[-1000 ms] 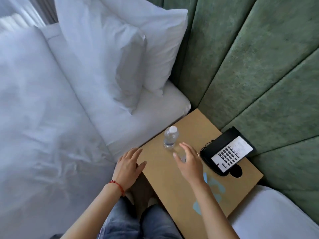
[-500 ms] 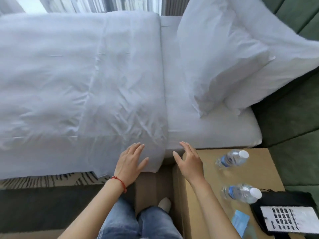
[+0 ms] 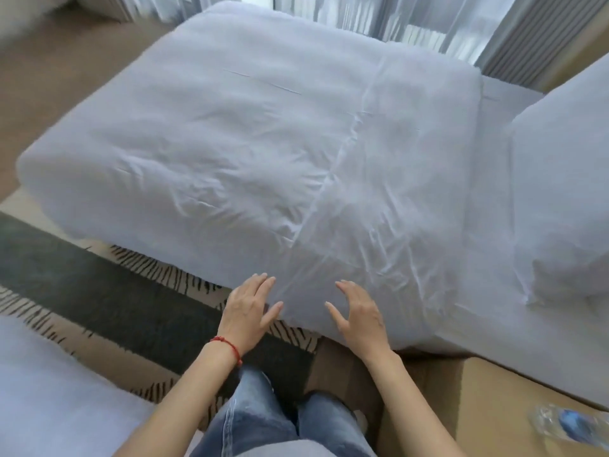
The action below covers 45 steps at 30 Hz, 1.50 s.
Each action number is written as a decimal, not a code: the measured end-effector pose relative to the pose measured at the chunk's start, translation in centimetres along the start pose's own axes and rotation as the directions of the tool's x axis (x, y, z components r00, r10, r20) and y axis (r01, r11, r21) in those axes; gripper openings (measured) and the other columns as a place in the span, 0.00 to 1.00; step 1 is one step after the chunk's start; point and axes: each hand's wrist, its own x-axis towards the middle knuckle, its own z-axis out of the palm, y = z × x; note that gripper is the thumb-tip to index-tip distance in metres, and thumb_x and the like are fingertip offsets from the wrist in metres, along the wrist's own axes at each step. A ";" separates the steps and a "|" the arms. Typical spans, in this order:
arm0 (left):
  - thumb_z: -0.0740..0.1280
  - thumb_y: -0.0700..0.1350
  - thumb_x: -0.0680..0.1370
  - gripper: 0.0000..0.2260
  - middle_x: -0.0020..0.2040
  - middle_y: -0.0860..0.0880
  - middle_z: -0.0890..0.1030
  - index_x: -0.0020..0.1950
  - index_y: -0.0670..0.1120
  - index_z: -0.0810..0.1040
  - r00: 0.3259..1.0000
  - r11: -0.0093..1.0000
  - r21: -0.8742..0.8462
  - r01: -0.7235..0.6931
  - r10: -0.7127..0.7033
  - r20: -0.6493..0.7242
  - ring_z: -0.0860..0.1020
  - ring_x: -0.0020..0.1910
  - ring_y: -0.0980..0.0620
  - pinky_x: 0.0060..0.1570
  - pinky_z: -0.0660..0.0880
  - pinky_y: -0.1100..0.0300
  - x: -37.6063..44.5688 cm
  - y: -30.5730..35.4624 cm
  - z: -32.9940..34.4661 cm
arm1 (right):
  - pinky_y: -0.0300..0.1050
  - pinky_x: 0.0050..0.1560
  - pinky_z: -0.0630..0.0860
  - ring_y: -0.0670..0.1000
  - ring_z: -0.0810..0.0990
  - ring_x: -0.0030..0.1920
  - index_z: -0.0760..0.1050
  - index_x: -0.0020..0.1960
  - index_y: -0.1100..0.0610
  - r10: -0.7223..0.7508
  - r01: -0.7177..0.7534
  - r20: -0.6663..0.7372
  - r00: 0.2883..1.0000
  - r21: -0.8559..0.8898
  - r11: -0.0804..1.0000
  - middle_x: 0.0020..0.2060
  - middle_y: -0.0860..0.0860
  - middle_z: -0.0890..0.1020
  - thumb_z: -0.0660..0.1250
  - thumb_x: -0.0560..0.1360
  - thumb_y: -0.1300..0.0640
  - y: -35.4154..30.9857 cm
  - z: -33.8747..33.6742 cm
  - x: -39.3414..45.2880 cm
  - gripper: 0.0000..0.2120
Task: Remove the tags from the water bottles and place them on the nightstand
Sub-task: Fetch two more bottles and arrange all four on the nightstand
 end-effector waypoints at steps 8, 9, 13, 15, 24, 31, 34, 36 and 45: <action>0.66 0.48 0.75 0.21 0.66 0.40 0.73 0.66 0.41 0.70 0.949 0.959 -0.015 0.282 -0.281 -0.145 0.68 0.68 0.42 0.65 0.64 0.45 -3.5 -11.8 -5.5 | 0.39 0.68 0.58 0.49 0.65 0.70 0.65 0.69 0.55 -0.188 0.200 0.145 0.971 -0.075 0.977 0.69 0.51 0.70 0.62 0.76 0.47 -10.0 5.6 5.6 0.24; 0.66 0.48 0.75 0.21 0.65 0.40 0.73 0.66 0.40 0.70 0.936 0.950 -0.031 0.311 -0.312 -0.161 0.68 0.68 0.42 0.65 0.65 0.45 -3.8 -12.7 -5.9 | 0.41 0.69 0.59 0.49 0.65 0.70 0.65 0.69 0.55 -0.207 0.223 0.168 0.964 -0.082 0.971 0.69 0.52 0.70 0.62 0.76 0.47 -11.0 6.1 6.4 0.24; 0.65 0.48 0.76 0.21 0.66 0.40 0.73 0.66 0.41 0.70 0.878 0.903 -0.079 0.423 -0.430 -0.213 0.68 0.68 0.42 0.64 0.66 0.46 -5.0 -16.6 -7.4 | 0.47 0.69 0.62 0.50 0.65 0.70 0.65 0.69 0.54 -0.278 0.313 0.251 0.927 -0.110 0.943 0.69 0.51 0.69 0.61 0.77 0.46 -15.0 8.1 10.5 0.24; 0.64 0.49 0.76 0.21 0.67 0.41 0.72 0.67 0.41 0.69 0.840 0.869 -0.103 0.484 -0.494 -0.223 0.67 0.69 0.43 0.65 0.65 0.47 -5.1 -18.6 -8.2 | 0.48 0.69 0.62 0.51 0.65 0.70 0.65 0.69 0.54 -0.312 0.355 0.282 0.907 -0.115 0.928 0.69 0.51 0.69 0.61 0.77 0.46 -17.1 9.3 12.9 0.24; 0.62 0.50 0.77 0.22 0.69 0.43 0.70 0.68 0.43 0.67 0.624 0.691 -0.233 0.684 -0.720 -0.304 0.65 0.70 0.44 0.66 0.64 0.50 -1.2 -29.4 -14.3 | 0.49 0.68 0.63 0.52 0.65 0.70 0.63 0.70 0.52 -0.478 0.555 0.457 0.750 -0.042 0.831 0.70 0.50 0.68 0.60 0.77 0.45 -30.9 16.0 26.0 0.24; 0.63 0.50 0.77 0.22 0.69 0.42 0.70 0.68 0.43 0.67 0.460 0.582 -0.325 0.745 -0.802 -0.382 0.65 0.69 0.43 0.65 0.65 0.49 2.1 -36.7 -20.7 | 0.51 0.66 0.67 0.51 0.67 0.69 0.64 0.69 0.51 -0.614 0.697 0.487 0.622 0.014 0.717 0.69 0.49 0.69 0.59 0.76 0.43 -43.1 19.3 34.4 0.24; 0.62 0.51 0.77 0.22 0.69 0.42 0.69 0.68 0.44 0.67 0.404 0.543 -0.362 0.757 -0.825 -0.394 0.65 0.70 0.44 0.65 0.65 0.49 2.5 -39.5 -22.4 | 0.52 0.66 0.69 0.51 0.67 0.69 0.64 0.69 0.50 -0.632 0.720 0.516 0.578 0.043 0.693 0.69 0.48 0.69 0.59 0.76 0.42 -47.0 21.3 36.4 0.24; 0.62 0.51 0.77 0.22 0.69 0.43 0.69 0.68 0.44 0.67 0.385 0.528 -0.379 0.760 -0.835 -0.393 0.65 0.70 0.44 0.65 0.65 0.49 2.9 -41.9 -23.5 | 0.52 0.65 0.70 0.50 0.68 0.68 0.65 0.69 0.49 -0.642 0.729 0.524 0.560 0.057 0.682 0.69 0.47 0.69 0.58 0.76 0.42 -49.5 23.0 37.6 0.24; 0.64 0.49 0.76 0.22 0.69 0.41 0.70 0.68 0.43 0.67 0.360 0.516 -0.395 0.760 -0.841 -0.405 0.66 0.69 0.43 0.66 0.67 0.45 4.4 -57.8 -30.6 | 0.47 0.63 0.69 0.50 0.69 0.67 0.66 0.69 0.51 -0.660 0.738 0.527 0.535 0.089 0.669 0.68 0.48 0.70 0.60 0.77 0.44 -62.9 32.9 43.3 0.23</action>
